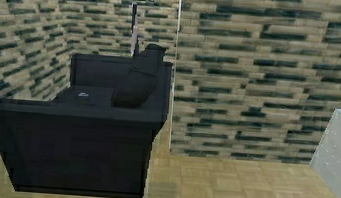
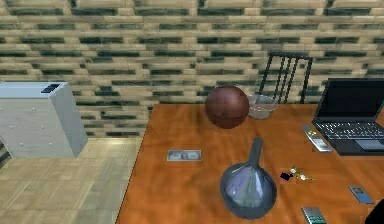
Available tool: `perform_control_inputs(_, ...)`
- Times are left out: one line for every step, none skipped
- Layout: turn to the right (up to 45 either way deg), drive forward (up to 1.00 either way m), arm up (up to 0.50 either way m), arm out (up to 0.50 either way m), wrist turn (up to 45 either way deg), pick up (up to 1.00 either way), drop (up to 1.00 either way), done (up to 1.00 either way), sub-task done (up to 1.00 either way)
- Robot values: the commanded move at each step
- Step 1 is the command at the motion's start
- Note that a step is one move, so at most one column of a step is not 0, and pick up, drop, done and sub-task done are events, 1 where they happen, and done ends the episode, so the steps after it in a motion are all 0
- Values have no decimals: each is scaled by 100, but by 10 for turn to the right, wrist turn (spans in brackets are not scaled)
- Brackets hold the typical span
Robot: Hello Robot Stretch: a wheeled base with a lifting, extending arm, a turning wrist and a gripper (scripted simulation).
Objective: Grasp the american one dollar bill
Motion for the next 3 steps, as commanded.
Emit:
perform_control_inputs(0,0,50,0,0,0,0,0,0)
perform_control_inputs(0,0,36,0,0,0,0,0,0)
perform_control_inputs(0,0,0,38,0,0,0,0,0)
